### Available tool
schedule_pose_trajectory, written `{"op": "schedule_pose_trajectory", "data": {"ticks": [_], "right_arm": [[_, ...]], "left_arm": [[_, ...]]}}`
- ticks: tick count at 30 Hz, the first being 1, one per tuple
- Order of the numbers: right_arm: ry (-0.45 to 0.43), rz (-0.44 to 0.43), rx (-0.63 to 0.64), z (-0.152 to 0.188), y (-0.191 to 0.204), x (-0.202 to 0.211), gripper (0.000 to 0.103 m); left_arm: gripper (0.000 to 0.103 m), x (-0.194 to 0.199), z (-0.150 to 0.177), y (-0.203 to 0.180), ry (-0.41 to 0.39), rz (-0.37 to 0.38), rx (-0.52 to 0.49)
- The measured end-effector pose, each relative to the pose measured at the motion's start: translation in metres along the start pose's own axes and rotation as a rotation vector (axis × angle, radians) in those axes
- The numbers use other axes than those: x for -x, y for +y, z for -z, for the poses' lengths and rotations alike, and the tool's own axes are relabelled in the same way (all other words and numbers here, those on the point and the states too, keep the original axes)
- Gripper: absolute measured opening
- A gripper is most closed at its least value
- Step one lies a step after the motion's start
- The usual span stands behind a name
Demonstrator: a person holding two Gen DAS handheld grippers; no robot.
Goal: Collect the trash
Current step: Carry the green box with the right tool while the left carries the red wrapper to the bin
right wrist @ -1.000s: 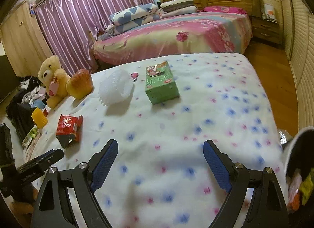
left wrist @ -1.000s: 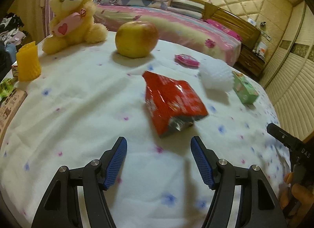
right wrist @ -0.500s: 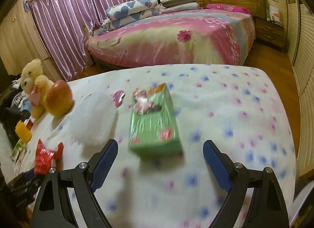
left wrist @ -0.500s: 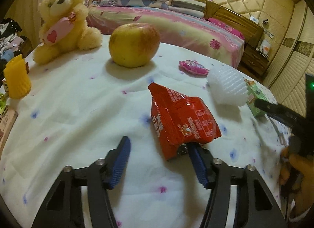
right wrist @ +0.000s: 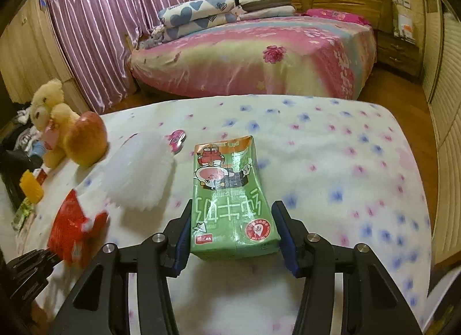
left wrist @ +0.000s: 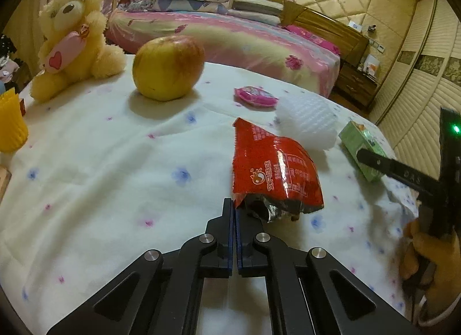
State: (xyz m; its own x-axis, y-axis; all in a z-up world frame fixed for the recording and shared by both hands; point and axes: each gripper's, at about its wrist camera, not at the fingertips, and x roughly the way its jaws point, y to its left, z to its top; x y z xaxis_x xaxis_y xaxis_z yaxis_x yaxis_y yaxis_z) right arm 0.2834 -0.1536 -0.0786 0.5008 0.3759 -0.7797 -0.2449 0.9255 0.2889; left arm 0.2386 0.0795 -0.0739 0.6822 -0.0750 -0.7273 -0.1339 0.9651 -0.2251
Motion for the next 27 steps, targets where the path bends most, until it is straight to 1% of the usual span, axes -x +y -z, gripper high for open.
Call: {"op": "schedule_pose_trajectory", "data": {"ticks": [5, 13, 22, 27], "right_arm": [[-0.014, -0.028, -0.05, 0.022, -0.008, 0.027, 0.052], [-0.05, -0.039, -0.123, 0.057, -0.028, 0.076, 0.052], [-0.081, 0.003, -0.168, 0.087, -0.049, 0.118, 0.052], [-0.102, 0.024, -0.199, 0.101, -0.061, 0.137, 0.052]], "left_arm": [[0.0, 0.011, 0.01, -0.017, 0.005, 0.043, -0.021], [0.0, 0.025, 0.026, -0.053, 0.009, 0.112, -0.09], [0.0, 0.035, 0.046, -0.095, 0.037, 0.188, -0.17], [0.0, 0.039, 0.053, -0.114, 0.046, 0.216, -0.211]]}}
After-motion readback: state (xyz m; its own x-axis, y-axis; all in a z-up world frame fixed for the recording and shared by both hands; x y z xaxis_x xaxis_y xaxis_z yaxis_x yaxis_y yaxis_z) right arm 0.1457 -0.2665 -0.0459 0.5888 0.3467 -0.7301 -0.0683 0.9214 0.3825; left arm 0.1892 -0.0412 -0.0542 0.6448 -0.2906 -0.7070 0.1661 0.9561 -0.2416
